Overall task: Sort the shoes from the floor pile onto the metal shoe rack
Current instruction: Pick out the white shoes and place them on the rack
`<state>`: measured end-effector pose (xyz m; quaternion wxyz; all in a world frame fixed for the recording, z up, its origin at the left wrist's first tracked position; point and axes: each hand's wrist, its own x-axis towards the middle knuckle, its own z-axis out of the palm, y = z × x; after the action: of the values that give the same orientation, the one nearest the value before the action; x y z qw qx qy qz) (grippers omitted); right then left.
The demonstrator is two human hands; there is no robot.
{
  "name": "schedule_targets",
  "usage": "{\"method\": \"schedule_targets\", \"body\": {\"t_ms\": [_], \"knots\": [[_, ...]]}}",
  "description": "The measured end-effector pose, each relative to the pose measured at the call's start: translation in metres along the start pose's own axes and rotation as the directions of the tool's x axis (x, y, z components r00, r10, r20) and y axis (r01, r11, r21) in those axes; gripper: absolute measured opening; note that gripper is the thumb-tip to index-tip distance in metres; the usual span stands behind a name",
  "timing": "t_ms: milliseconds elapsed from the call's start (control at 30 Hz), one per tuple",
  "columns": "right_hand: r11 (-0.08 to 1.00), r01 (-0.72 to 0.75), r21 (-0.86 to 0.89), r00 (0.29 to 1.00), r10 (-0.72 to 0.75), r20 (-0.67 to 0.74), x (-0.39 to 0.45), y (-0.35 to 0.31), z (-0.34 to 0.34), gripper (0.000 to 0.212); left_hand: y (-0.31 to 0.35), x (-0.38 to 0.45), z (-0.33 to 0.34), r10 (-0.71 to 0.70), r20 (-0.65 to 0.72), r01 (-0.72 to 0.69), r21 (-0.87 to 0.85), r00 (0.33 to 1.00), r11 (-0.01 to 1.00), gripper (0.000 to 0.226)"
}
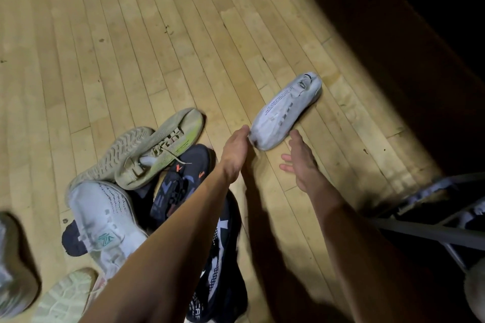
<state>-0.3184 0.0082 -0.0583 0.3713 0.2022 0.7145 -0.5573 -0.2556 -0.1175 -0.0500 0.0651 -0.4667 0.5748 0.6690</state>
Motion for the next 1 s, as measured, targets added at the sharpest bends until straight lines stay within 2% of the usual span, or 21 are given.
{"method": "schedule_targets", "body": {"t_ms": [67, 167, 300, 333, 433, 500, 667, 767, 900, 1000], "knots": [[1.0, 0.005, 0.002, 0.998, -0.005, 0.057, 0.003, 0.002, -0.004, 0.056, 0.001, 0.004, 0.002, -0.009, 0.005, 0.009, 0.015, 1.0, 1.0, 0.034], [1.0, 0.021, -0.016, 0.991, -0.019, 0.134, 0.007, 0.004, -0.009, 0.058, -0.002, 0.01, 0.004, -0.001, 0.044, -0.002, 0.069, 0.999, 0.998, 0.054], [0.997, 0.045, -0.065, 0.983, -0.033, 0.181, 0.008, 0.002, -0.005, 0.065, 0.001, 0.022, 0.003, -0.011, 0.056, 0.003, 0.139, 0.998, 0.99, 0.064], [0.997, 0.043, -0.061, 0.983, -0.031, 0.182, 0.008, 0.002, -0.004, 0.066, 0.002, 0.023, 0.003, -0.013, 0.059, 0.004, 0.141, 0.998, 0.99, 0.062], [0.999, 0.036, -0.028, 0.983, -0.03, 0.181, 0.006, -0.001, -0.006, 0.066, 0.004, 0.021, 0.002, -0.001, 0.046, -0.005, 0.124, 0.999, 0.992, 0.037], [0.999, 0.042, -0.031, 0.982, -0.036, 0.188, 0.002, -0.005, -0.01, 0.067, 0.007, 0.016, 0.004, 0.028, 0.033, -0.03, 0.081, 0.999, 0.996, 0.028], [0.999, 0.043, -0.023, 0.98, -0.038, 0.198, -0.016, -0.011, -0.019, 0.069, 0.017, -0.001, 0.012, 0.064, -0.03, -0.065, -0.055, 0.998, 0.996, 0.028], [0.997, 0.063, -0.047, 0.977, -0.052, 0.207, -0.031, -0.011, -0.025, 0.068, 0.018, -0.016, 0.009, 0.088, -0.081, -0.094, -0.072, 0.993, 0.993, 0.024], [0.974, 0.208, -0.087, 0.969, -0.193, 0.154, -0.056, -0.028, -0.034, 0.065, 0.035, -0.043, -0.009, 0.2, -0.194, -0.206, -0.011, 0.96, 0.978, 0.019], [0.928, 0.366, -0.074, 0.93, -0.363, 0.057, -0.087, -0.046, -0.037, 0.051, 0.049, -0.064, -0.035, 0.294, -0.179, -0.273, 0.134, 0.939, 0.953, 0.025]]}}
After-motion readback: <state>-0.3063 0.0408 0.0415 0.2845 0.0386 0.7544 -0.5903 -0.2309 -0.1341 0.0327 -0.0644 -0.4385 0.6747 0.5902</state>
